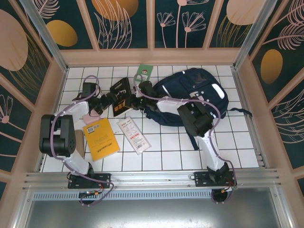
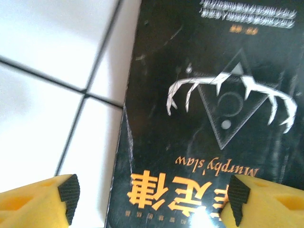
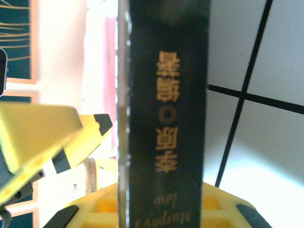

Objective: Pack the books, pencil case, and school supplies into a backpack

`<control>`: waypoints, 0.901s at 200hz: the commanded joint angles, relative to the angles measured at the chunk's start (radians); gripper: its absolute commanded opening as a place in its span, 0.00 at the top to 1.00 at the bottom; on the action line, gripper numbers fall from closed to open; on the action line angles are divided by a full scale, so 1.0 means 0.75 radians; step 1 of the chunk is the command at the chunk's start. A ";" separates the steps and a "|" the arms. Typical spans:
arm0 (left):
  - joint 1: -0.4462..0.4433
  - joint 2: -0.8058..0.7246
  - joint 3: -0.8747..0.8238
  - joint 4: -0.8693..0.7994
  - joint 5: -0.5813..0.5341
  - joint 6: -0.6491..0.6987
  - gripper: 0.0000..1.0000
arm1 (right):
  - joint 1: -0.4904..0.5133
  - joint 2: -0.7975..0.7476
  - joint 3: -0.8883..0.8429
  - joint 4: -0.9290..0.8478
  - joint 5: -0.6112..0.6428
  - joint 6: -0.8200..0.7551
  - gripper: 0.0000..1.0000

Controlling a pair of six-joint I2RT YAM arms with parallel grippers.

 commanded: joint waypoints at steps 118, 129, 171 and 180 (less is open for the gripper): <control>-0.009 -0.145 -0.155 1.125 0.542 -0.775 0.05 | -0.196 -0.484 -0.147 0.438 -0.297 0.234 1.00; -0.012 -0.150 -0.147 1.090 0.545 -0.752 0.05 | -0.195 -0.484 -0.147 0.469 -0.306 0.262 1.00; -0.021 -0.151 -0.142 1.086 0.559 -0.734 0.06 | -0.189 -0.482 -0.184 0.606 -0.331 0.364 1.00; -0.024 -0.141 -0.139 1.086 0.561 -0.738 0.06 | -0.186 -0.480 -0.191 0.637 -0.338 0.394 1.00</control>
